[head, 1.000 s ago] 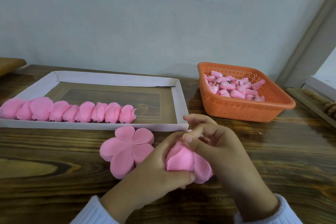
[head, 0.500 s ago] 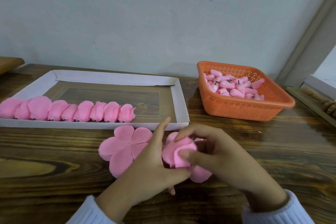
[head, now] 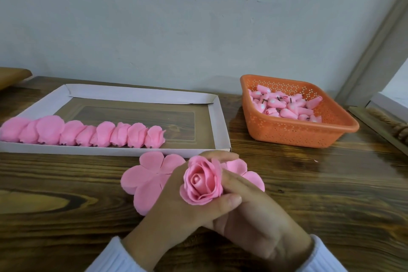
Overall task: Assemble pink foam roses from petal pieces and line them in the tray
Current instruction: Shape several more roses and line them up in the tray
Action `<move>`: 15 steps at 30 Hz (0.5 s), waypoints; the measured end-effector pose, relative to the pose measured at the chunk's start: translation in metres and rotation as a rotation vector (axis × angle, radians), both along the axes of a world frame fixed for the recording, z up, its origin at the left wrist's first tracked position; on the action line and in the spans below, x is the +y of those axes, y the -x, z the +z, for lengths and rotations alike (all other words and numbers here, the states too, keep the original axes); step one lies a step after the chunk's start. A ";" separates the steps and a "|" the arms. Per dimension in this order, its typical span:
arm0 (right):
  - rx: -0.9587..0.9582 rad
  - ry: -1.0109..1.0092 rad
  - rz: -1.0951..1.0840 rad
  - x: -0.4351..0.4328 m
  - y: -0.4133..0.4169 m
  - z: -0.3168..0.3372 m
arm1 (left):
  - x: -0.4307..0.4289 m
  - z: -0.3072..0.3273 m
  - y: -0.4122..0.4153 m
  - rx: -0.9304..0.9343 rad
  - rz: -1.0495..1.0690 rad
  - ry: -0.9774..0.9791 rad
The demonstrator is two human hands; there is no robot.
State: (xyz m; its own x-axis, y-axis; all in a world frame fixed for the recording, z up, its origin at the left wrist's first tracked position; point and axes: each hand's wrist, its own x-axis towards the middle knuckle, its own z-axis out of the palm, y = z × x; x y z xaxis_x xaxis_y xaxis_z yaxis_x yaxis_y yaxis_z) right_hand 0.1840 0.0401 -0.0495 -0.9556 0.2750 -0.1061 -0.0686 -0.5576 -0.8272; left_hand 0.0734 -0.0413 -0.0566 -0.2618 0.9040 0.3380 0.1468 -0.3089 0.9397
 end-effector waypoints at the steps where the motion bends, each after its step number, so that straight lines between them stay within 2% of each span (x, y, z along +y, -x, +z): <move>1: -0.034 0.028 -0.007 0.000 0.001 0.000 | 0.000 0.001 0.000 0.004 -0.001 -0.011; 6: -0.106 0.023 -0.020 0.002 0.006 -0.002 | 0.002 0.002 -0.001 -0.044 0.018 -0.027; 10: -0.138 -0.024 -0.050 0.006 0.005 -0.001 | 0.005 -0.001 -0.004 -0.166 0.180 -0.056; 12: -0.154 -0.118 -0.167 0.009 0.003 0.000 | 0.008 -0.002 -0.005 -0.170 0.262 -0.096; 15: -0.149 -0.422 -0.462 0.014 -0.002 0.003 | 0.009 -0.001 -0.002 -0.158 0.359 -0.104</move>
